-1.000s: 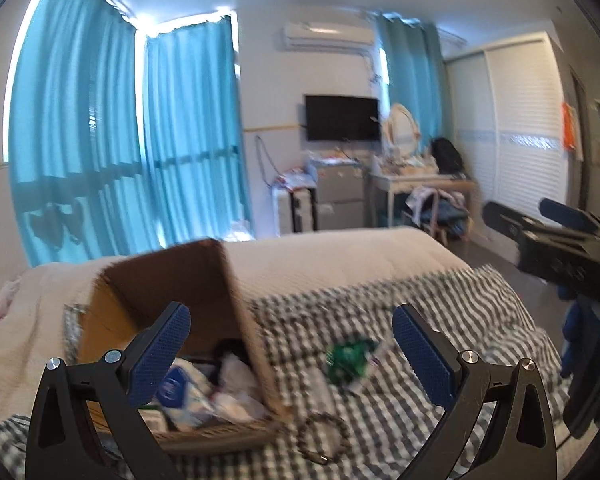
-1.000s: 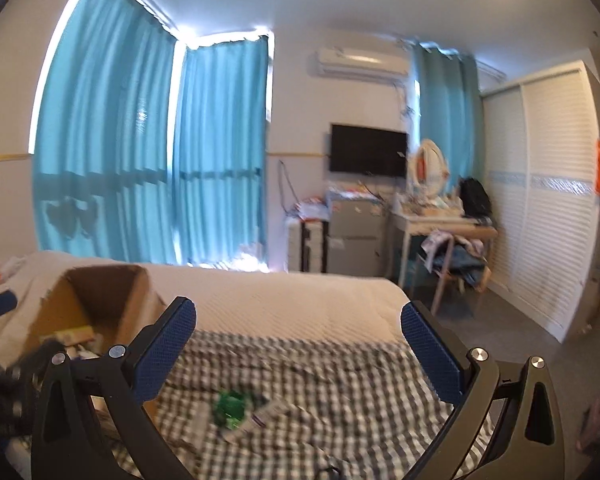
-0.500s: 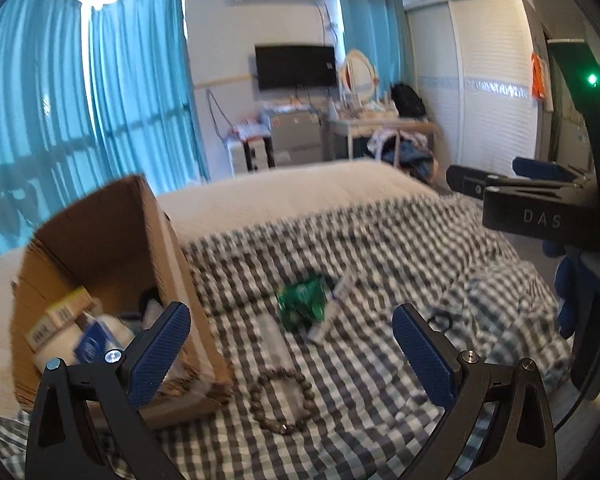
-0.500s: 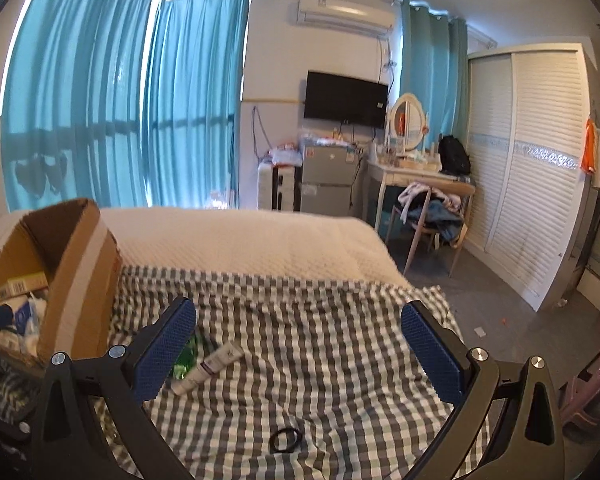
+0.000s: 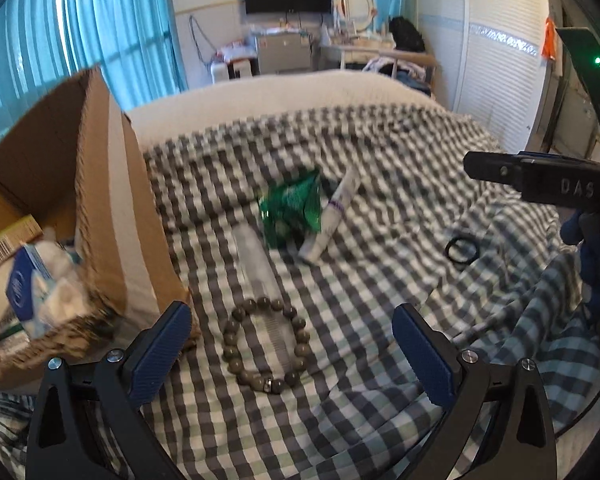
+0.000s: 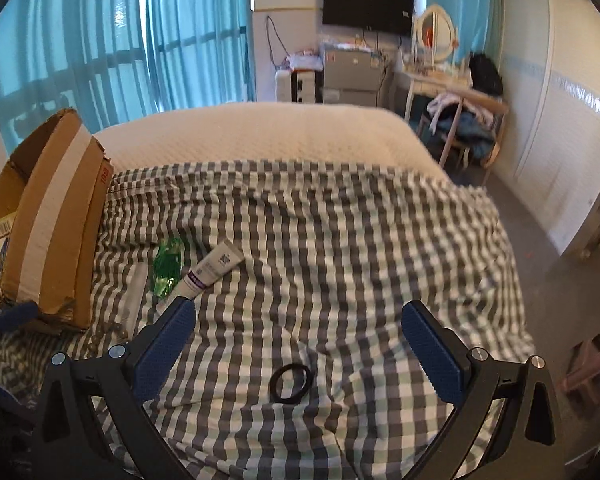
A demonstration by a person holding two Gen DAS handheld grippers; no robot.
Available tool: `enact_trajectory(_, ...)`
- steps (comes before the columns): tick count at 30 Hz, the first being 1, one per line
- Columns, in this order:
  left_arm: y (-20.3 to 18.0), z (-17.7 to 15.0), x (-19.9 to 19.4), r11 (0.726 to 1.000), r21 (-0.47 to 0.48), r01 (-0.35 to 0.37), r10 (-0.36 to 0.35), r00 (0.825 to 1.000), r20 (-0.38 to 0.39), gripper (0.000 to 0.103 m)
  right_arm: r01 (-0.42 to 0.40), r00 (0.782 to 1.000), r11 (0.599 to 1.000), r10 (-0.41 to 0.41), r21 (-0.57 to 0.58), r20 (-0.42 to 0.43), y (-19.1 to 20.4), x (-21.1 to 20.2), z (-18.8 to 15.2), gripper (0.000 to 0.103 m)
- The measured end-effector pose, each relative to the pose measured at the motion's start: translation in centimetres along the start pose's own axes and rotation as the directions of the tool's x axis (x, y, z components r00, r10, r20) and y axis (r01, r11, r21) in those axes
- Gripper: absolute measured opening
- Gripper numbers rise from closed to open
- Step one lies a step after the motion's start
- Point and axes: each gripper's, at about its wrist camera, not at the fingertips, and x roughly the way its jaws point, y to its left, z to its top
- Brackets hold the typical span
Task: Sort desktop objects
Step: 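Move both grippers back over the remaining items on the bedspread, then grasp the bead bracelet and white comb with the left gripper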
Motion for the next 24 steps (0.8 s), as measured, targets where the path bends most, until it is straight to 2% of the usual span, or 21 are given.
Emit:
enact_trajectory(2, 0.1, -0.4, 0.9, 1.0, -0.001, -0.01, 0.01, 0.999, -0.031, 0.102, -0.012, 0.997, 1.0, 0.012, 0.002, -0.073, 0.0, 1.4, -0.3, 0.101)
enact_trajectory(4, 0.3, -0.9, 2.0, 1.0, -0.012, -0.006, 0.006, 0.997, -0.073, 0.096, -0.016, 0.988, 1.0, 0.013, -0.015, -0.157, 0.5, 3.4, -0.7, 0.097)
enact_trajectory(6, 0.5, -1.2, 3.0, 1.0, -0.026, 0.005, -0.008, 0.994, -0.109, 0.09, -0.007, 0.973, 0.999, -0.003, -0.04, -0.23, 1.0, 5.2, -1.1, 0.088)
enact_trajectory(10, 1.2, -2.0, 5.2, 0.998, -0.065, 0.006, -0.018, 0.982, -0.189, 0.087, 0.013, 0.938, 0.995, -0.046, -0.097, -0.343, 1.7, 7.8, -2.0, 0.086)
enact_trajectory(11, 1.4, -2.2, 5.7, 0.997, -0.076, 0.004, -0.02, 0.978, -0.206, 0.086, 0.017, 0.931, 0.994, -0.056, -0.109, -0.362, 1.9, 8.3, -2.2, 0.086)
enact_trajectory(15, 2.1, -3.0, 7.6, 0.992, -0.122, 0.01, -0.045, 0.956, -0.289, 0.071, 0.011, 0.908, 0.99, -0.069, -0.141, -0.413, 2.5, 9.6, -2.9, 0.082)
enact_trajectory(17, 2.0, -3.1, 7.5, 0.994, -0.111, 0.013, -0.045, 0.955, -0.292, 0.062, -0.005, 0.9, 0.988, -0.063, -0.154, -0.432, 2.7, 10.1, -3.3, 0.066)
enact_trajectory(19, 1.6, -3.3, 7.4, 0.995, -0.095, 0.024, -0.051, 0.954, -0.295, 0.039, -0.01, 0.901, 0.984, -0.069, -0.179, -0.429, 3.2, 10.0, -3.5, 0.057)
enact_trajectory(20, 1.5, -3.4, 7.3, 0.996, -0.088, 0.029, -0.054, 0.954, -0.295, 0.036, -0.018, 0.901, 0.982, -0.066, -0.19, -0.429, 3.5, 10.0, -3.6, 0.047)
enact_trajectory(22, 1.2, -3.5, 7.1, 0.996, -0.081, 0.038, -0.06, 0.955, -0.292, 0.028, -0.006, 0.9, 0.977, -0.087, -0.213, -0.426, 3.8, 9.9, -3.9, 0.038)
enact_trajectory(23, 1.2, -3.6, 6.9, 0.996, -0.081, 0.043, -0.065, 0.955, -0.289, 0.027, 0.0, 0.901, 0.976, -0.094, -0.217, -0.423, 3.8, 9.9, -3.9, 0.029)
enact_trajectory(24, 1.2, -3.6, 6.8, 0.996, -0.083, 0.046, -0.068, 0.956, -0.287, 0.026, 0.006, 0.903, 0.976, -0.099, -0.217, -0.417, 3.8, 9.8, -3.9, 0.025)
